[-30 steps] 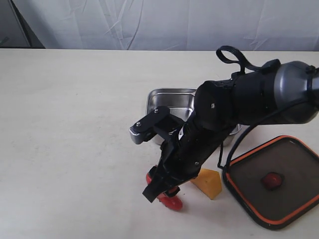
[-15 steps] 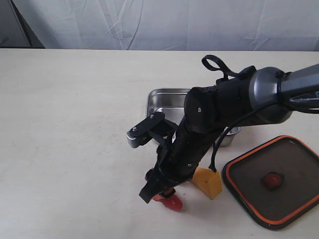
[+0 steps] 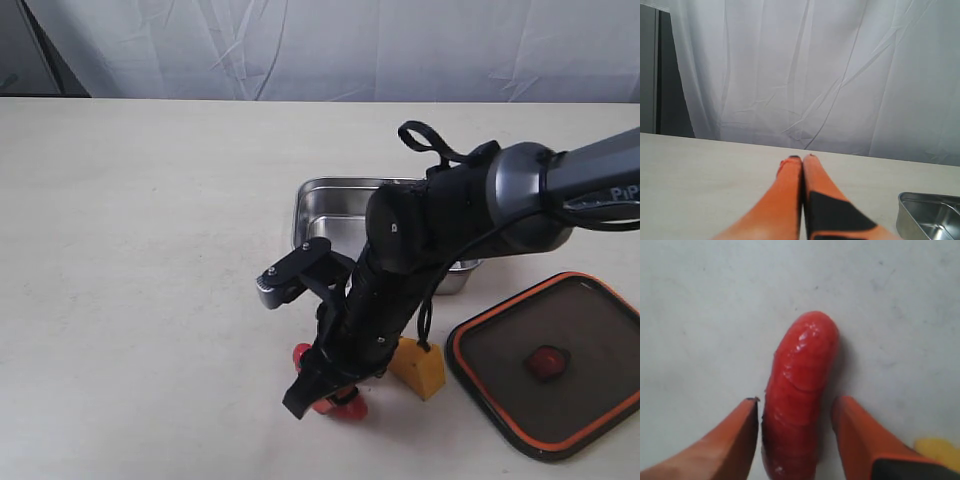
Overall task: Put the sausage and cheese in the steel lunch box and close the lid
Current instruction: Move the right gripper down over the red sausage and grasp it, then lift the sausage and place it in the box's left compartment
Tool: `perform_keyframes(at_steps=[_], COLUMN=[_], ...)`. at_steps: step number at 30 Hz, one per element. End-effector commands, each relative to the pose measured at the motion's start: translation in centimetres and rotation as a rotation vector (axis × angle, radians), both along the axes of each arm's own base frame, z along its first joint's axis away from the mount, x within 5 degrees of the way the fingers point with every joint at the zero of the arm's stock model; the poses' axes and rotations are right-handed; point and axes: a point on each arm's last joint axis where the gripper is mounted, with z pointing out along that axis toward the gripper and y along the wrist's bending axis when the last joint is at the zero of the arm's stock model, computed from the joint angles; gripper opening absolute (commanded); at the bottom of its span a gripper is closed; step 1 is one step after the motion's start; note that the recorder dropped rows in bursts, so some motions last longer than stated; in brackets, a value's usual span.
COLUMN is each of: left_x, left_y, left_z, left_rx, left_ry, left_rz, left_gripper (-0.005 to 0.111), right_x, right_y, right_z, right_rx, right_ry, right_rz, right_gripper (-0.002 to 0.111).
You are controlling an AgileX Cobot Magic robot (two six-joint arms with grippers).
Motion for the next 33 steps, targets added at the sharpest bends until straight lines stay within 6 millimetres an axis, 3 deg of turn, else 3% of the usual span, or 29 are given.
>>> perform_keyframes(at_steps=[1,4,9,14,24,28,33], left_x=[0.0,0.0,0.0,0.0,0.0,0.0,0.0], left_y=[0.0,0.0,0.0,0.0,0.0,0.0,0.0], left_z=[0.1,0.1,0.1,0.1,0.1,0.1,0.1], left_rx=[0.007,0.007,0.007,0.007,0.007,0.007,0.007], left_ry=[-0.011,-0.011,-0.011,-0.011,-0.011,-0.011,-0.011], left_rz=[-0.006,-0.006,-0.006,-0.006,-0.006,-0.006,-0.006], left_gripper=[0.0,0.0,0.0,0.0,0.0,0.0,0.0], right_x=[-0.3,-0.9,-1.4,-1.0,1.4,3.8,7.2], right_y=[0.1,0.7,1.2,1.6,2.8,2.2,-0.2], right_z=[-0.8,-0.8,-0.7,0.9,9.9,11.1,11.0], right_rx=[-0.029,-0.026,-0.016,0.012,0.158,0.094,0.075], right_ry=[0.038,0.031,0.017,-0.002,-0.317,-0.435,-0.433], right_rz=[0.027,0.05,0.065,0.078,0.097,0.003,-0.142], right_gripper=[0.054,0.047,0.021,-0.001,-0.001,-0.001,-0.001])
